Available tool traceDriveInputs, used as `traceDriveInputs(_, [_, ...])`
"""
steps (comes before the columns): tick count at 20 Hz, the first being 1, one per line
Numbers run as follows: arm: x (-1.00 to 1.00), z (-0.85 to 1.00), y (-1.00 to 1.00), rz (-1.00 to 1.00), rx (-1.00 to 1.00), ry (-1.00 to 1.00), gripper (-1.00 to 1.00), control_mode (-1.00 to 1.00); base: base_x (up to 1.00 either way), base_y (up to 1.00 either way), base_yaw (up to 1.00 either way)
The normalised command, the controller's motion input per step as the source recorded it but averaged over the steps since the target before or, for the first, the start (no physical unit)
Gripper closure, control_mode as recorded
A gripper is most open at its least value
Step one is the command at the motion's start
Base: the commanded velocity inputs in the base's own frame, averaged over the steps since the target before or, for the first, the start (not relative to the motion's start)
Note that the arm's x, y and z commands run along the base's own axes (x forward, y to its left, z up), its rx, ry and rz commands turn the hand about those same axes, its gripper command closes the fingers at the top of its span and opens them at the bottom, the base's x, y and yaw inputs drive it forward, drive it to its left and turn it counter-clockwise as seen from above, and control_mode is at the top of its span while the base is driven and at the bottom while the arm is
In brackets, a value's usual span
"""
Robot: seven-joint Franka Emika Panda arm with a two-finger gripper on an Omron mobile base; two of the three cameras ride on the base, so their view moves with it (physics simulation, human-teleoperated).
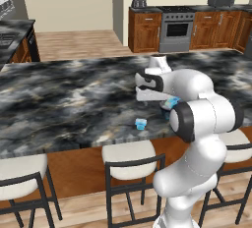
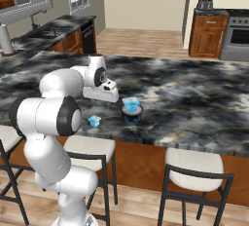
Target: Stack the yogurt containers by placing the smaller containers on top of the larger containers.
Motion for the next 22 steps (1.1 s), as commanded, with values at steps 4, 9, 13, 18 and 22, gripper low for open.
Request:
traceDriveInputs(4, [0.00, -0.08, 0.22, -0.13, 0.12, -0.04, -1.00, -1.00, 0.00, 0.00, 0.00])
traceDriveInputs(9, [-0.01, -0.17, 0.25, -0.09, 0.11, -0.01, -1.00, -1.00, 0.00, 0.00, 0.00])
traceDriveInputs(13, [0.09, -0.09, 0.19, -0.09, 0.07, 0.00, -1.00, -1.00, 0.00, 0.00, 0.00])
traceDriveInputs(18, [0.08, -0.03, 0.01, -0.04, 0.00, 0.00, -1.00, -1.00, 0.00, 0.00, 0.00])
traceDriveInputs(22, [0.05, -0.05, 0.00, -0.01, 0.00, 0.00, -1.00, -1.00, 0.00, 0.00, 0.00])
